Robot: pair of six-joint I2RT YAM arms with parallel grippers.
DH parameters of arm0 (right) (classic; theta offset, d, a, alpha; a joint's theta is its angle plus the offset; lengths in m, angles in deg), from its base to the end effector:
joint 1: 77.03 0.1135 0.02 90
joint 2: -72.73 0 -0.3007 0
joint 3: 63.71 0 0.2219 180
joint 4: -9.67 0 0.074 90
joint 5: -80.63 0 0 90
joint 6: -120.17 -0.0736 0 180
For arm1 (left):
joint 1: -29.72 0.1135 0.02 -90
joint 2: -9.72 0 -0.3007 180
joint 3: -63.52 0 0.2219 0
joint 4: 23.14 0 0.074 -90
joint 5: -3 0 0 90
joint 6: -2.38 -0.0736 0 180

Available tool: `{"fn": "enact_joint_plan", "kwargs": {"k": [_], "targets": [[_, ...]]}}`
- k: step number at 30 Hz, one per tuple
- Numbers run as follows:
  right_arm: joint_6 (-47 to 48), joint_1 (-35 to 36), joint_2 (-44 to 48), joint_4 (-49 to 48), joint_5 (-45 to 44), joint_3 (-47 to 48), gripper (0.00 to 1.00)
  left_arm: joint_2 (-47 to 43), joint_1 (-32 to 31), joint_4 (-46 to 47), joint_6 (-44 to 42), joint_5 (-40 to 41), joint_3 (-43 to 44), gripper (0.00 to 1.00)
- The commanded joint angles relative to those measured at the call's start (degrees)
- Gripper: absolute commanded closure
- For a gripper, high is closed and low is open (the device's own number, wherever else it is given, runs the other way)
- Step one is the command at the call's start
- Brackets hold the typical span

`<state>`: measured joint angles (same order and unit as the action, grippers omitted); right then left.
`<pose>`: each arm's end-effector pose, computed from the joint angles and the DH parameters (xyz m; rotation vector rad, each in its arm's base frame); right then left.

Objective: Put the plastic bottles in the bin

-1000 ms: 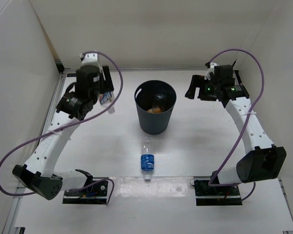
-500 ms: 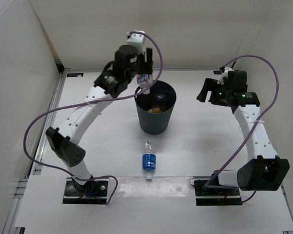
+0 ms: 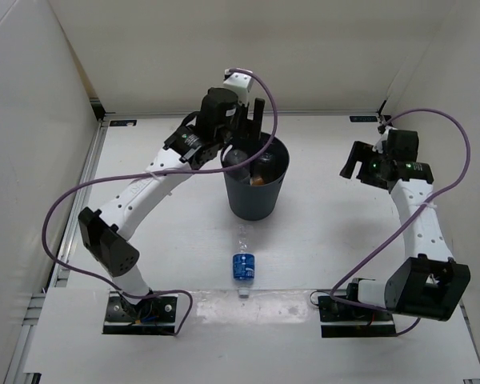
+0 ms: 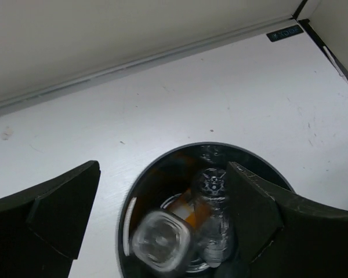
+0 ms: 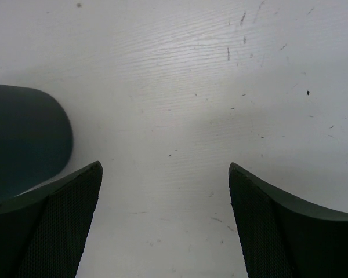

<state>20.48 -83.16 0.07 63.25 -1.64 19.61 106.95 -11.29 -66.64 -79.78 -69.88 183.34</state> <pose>0.2556 -0.0175 0.3415 0.2514 2.3052 0.1879 0.3142 -0.2445 0.4455 0.3571 1.8958 -0.2833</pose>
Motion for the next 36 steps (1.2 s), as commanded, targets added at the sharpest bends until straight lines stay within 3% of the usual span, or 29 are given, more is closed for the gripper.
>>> {"fn": "enact_joint_plan", "kwargs": {"k": [1,4,9,11,15,19,25,36], "targets": [[2.31,-1.86,1.12,-4.21,-2.63,-4.51,0.1,-7.04,-0.12,1.53,-4.92,4.4,-0.07,0.0],[4.67,-5.29,2.95,-8.09,-1.66,-6.55,0.1,-10.12,0.14,-0.04,-9.76,6.68,-0.69,0.0],[9.34,-9.95,5.16,-15.63,-2.81,-13.66,0.1,-17.75,0.85,-5.67,-8.63,6.87,-8.23,0.0],[12.48,-10.83,5.51,-16.61,-1.49,-14.63,0.1,-22.42,0.5,-4.46,-6.1,6.69,-18.56,0.0],[13.91,-11.36,4.55,-16.36,-0.96,-17.09,0.1,-36.11,-1.87,9.58,-1.52,4.16,-45.79,0.0],[13.82,-11.36,4.55,-16.35,-1.31,-17.98,0.1,-42.82,-4.15,14.81,9.27,0.37,-58.42,0.0],[15.67,-10.4,1.75,-16.62,-4.46,-18.07,0.1,-36.35,-11.0,18.75,16.07,-1.92,-66.51,0.0],[19.1,-8.28,1.03,-15.22,-5.35,-18.24,0.1,-24.73,-17.34,28.95,20.47,-7.62,-68.02,0.0]]}}
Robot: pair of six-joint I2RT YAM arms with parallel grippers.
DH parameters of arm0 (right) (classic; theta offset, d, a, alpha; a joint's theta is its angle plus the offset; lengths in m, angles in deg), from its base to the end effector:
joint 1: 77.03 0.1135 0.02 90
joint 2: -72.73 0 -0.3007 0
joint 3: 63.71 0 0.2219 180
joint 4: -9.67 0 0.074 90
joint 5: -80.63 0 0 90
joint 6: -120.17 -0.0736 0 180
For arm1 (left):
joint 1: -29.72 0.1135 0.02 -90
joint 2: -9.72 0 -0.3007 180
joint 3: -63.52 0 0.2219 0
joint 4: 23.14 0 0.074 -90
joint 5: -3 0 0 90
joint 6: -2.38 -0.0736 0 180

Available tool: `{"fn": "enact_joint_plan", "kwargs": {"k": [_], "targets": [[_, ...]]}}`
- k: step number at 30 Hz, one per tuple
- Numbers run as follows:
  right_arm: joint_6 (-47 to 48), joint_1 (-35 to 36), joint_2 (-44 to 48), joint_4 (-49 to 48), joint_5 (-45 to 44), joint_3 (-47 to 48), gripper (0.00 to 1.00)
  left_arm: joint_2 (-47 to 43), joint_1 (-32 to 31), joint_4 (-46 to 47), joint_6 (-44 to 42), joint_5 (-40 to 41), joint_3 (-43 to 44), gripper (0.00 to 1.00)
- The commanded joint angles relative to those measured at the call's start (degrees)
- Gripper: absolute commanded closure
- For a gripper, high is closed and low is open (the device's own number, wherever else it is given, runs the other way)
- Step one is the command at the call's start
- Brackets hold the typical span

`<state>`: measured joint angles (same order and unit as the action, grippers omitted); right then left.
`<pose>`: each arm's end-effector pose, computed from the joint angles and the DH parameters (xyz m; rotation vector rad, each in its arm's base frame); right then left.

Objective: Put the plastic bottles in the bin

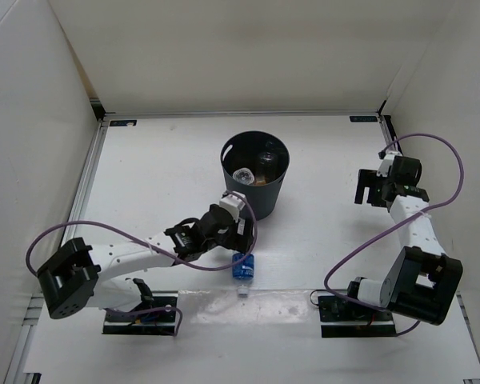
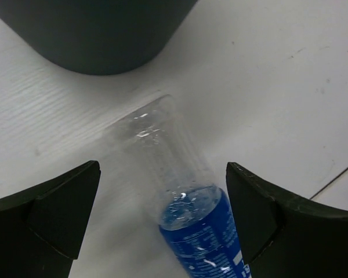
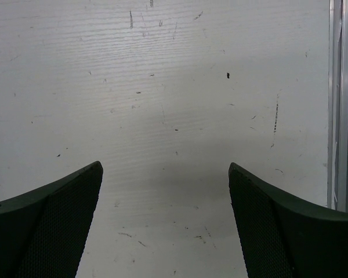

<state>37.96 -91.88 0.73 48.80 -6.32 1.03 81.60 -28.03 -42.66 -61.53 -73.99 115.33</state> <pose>0.2416 -0.0600 0.2646 0.1214 2.3795 -0.1249 0.1459 -0.2002 0.2303 0.5069 2.2386 -0.5263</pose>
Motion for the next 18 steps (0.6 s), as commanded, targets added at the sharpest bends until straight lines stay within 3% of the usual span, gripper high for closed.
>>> {"fn": "enact_joint_plan", "kwargs": {"k": [1,7,18], "targets": [[1.7,0.52,0.38,-0.77,-0.59,0.34,0.1,1.07,-0.6,4.98,2.3,-5.18,0.18,0.0],[1.96,1.23,0.46,-0.76,-0.59,0.25,0.1,9.68,-0.6,-2.02,2.3,-12.48,6.76,0.0],[2.75,2.63,0.38,-0.06,-1.55,-0.02,0.1,14.87,-0.6,-9.17,2.3,-14.24,10.11,0.02]]}}
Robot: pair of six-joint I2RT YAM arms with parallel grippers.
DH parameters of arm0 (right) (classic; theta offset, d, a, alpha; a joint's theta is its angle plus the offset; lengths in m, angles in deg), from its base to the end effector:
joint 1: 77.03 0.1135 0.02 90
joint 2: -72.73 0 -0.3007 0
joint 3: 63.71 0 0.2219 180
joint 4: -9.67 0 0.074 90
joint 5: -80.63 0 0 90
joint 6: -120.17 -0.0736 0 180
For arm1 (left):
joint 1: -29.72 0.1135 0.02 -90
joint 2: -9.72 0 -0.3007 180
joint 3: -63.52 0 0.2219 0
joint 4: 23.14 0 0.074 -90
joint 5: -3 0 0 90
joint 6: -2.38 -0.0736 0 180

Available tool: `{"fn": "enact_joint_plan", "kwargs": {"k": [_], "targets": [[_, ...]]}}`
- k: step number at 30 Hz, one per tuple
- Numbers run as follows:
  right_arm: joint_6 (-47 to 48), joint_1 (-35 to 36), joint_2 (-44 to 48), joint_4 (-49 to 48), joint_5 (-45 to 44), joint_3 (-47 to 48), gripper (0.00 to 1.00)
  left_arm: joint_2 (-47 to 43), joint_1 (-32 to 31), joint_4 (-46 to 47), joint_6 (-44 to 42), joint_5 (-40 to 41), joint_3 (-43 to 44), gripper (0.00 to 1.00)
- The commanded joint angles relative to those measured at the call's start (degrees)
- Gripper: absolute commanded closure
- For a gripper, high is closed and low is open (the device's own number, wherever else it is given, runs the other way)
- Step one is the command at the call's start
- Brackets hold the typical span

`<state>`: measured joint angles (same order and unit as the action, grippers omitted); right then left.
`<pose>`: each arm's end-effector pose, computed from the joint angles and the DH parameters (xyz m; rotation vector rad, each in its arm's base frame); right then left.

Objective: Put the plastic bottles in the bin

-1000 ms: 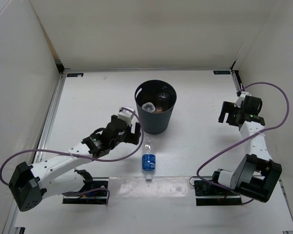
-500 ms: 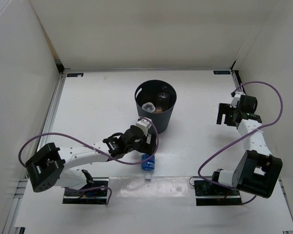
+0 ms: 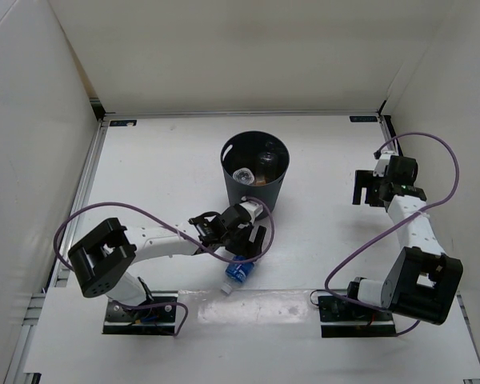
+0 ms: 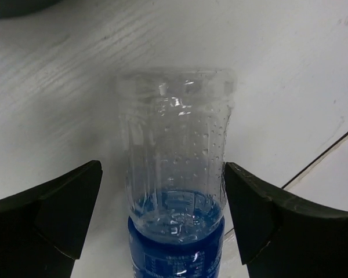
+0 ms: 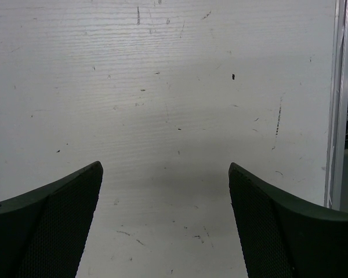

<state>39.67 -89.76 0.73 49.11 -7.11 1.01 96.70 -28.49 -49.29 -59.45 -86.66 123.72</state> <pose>0.2429 -0.0519 0.2640 0.0487 2.3892 -0.1365 0.1538 -0.2473 0.1960 0.6722 2.5152 -0.5918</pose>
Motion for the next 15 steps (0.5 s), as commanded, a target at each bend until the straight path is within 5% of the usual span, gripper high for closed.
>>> {"fn": "enact_joint_plan", "kwargs": {"k": [1,7,15], "targets": [[1.05,0.51,0.29,-0.37,-0.86,0.01,0.1,-0.23,-0.14,-2.9,-0.12,-2.18,1.81,0.04],[0.88,0.69,-1.37,-0.11,-1.65,0.88,0.1,-0.05,-0.14,-6.06,-4.78,-8.24,1.63,0.39],[0.17,0.25,-4.36,1.3,-2.0,2.82,0.1,-15.23,-0.14,-9.32,-11.62,-1.05,3.2,0.41]]}}
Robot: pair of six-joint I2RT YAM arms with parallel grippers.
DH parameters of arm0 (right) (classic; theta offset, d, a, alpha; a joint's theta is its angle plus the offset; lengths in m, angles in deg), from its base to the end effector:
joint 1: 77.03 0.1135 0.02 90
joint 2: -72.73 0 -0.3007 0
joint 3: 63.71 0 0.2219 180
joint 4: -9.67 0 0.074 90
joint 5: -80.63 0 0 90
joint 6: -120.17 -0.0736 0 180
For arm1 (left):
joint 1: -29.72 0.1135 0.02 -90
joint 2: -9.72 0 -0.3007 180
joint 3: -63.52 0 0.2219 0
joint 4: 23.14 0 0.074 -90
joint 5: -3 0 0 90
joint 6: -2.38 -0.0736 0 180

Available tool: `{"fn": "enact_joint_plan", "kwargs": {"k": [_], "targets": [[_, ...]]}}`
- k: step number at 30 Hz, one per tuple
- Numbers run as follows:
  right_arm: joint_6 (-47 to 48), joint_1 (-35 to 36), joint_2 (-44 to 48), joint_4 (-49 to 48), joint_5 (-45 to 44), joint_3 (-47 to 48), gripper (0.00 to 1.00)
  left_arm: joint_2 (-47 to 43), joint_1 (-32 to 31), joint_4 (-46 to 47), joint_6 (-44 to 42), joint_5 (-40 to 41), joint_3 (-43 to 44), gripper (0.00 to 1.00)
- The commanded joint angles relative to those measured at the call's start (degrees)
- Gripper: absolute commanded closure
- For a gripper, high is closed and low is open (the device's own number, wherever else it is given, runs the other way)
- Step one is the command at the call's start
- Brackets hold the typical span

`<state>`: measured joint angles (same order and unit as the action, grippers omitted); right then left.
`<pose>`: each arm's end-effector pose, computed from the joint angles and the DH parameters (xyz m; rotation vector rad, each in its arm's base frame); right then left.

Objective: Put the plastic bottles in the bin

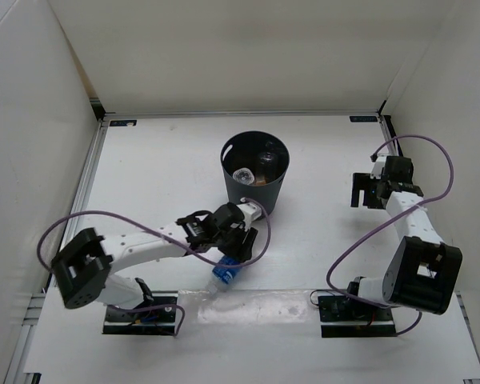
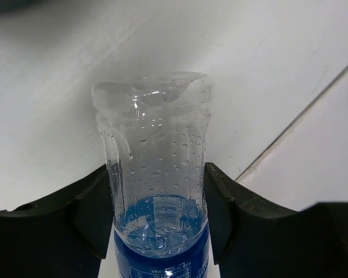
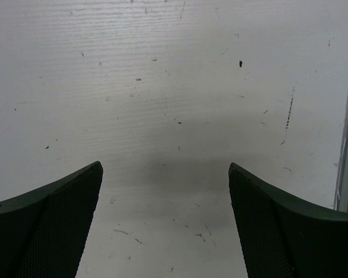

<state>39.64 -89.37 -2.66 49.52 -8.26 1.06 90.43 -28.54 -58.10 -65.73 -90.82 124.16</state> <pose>0.2506 -0.0534 0.2498 0.0530 2.4562 -0.1436 0.1349 -0.2274 0.2133 0.8539 2.5103 -0.6054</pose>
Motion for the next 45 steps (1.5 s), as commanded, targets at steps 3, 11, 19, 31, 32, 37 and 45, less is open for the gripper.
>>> {"fn": "enact_joint_plan", "kwargs": {"k": [3,11,19,31,32,37,45], "targets": [[0.02,-0.93,-2.91,2.02,-0.67,3.92,0.1,-11.7,-0.01,-1.56,-10.71,3.64,8.21,0.39],[0.37,-3.48,-6.25,3.17,2.23,6.29,0.1,-7.32,0.43,-7.54,-31.27,3.64,32.27,0.35],[0.46,-3.57,-5.73,2.65,2.15,5.85,0.1,-1.0,9.02,8.78,-25.6,3.64,47.07,0.4],[-0.16,-4.45,-5.55,2.21,2.5,5.59,0.1,11.48,20.03,33.41,-5.81,2.76,46.2,0.32],[-0.07,-4.8,-5.46,2.29,2.59,5.68,0.1,12.1,19.85,33.42,-5.46,2.85,46.19,0.31],[-0.6,-5.68,-5.73,2.21,3.11,5.94,0.1,13.51,17.92,34.21,-5.19,3.64,44.27,0.22],[-0.6,-6.12,-6.34,2.38,3.29,6.38,0.1,10.52,17.3,36.84,-5.1,6.19,37.23,0.0]]}}
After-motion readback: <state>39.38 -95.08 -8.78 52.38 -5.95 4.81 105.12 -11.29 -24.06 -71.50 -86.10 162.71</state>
